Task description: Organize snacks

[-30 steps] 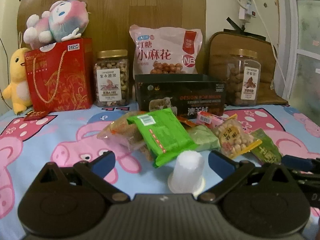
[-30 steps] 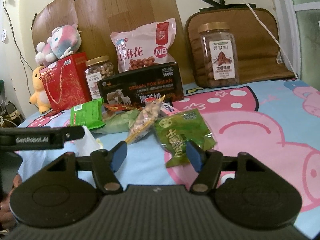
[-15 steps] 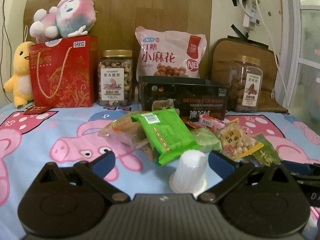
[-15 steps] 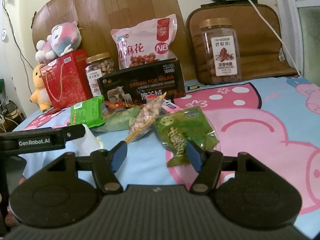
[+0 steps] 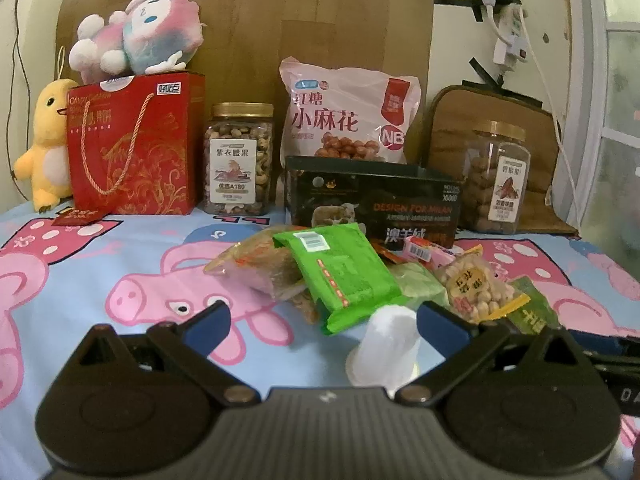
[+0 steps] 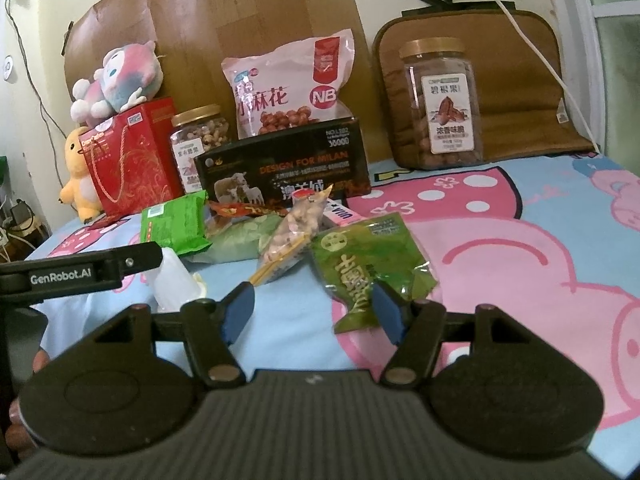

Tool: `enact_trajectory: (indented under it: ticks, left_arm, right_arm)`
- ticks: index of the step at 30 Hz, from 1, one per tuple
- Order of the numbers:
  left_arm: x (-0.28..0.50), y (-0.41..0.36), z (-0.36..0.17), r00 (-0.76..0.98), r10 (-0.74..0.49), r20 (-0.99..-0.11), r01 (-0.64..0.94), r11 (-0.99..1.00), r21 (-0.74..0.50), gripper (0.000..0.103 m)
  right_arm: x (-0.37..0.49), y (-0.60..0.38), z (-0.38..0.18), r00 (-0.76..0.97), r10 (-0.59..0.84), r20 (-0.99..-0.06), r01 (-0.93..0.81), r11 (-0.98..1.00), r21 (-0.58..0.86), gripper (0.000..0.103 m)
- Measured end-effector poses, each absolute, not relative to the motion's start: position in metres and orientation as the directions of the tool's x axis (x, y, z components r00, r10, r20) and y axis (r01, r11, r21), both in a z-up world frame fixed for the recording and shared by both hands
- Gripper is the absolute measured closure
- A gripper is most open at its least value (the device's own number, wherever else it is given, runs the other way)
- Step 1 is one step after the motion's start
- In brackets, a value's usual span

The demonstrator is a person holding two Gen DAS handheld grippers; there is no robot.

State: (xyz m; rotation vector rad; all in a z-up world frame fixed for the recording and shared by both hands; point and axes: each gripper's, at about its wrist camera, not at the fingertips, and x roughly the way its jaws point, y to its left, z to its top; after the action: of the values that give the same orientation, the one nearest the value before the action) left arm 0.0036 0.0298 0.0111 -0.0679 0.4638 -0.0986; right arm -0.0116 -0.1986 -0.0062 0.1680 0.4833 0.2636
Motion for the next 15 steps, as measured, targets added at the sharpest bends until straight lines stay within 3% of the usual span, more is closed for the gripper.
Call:
enact_trajectory:
  ticks: [8, 13, 15]
  left_arm:
    - [0.003, 0.037, 0.011, 0.889, -0.140, -0.437, 0.090, 0.987, -0.134, 0.000]
    - [0.004, 0.047, 0.011, 0.885, -0.161, -0.436, 0.085, 0.978, -0.189, 0.001]
    - [0.004, 0.052, 0.011, 0.886, -0.168, -0.433, 0.080, 0.974, -0.214, 0.001]
  right_arm:
    - [-0.004, -0.207, 0.007, 0.883, 0.260, -0.391, -0.199, 0.962, 0.190, 0.035]
    - [0.014, -0.195, 0.012, 0.853, 0.312, -0.419, -0.270, 0.950, 0.157, 0.035]
    - [0.024, -0.188, 0.012, 0.829, 0.343, -0.442, -0.303, 0.939, 0.159, 0.049]
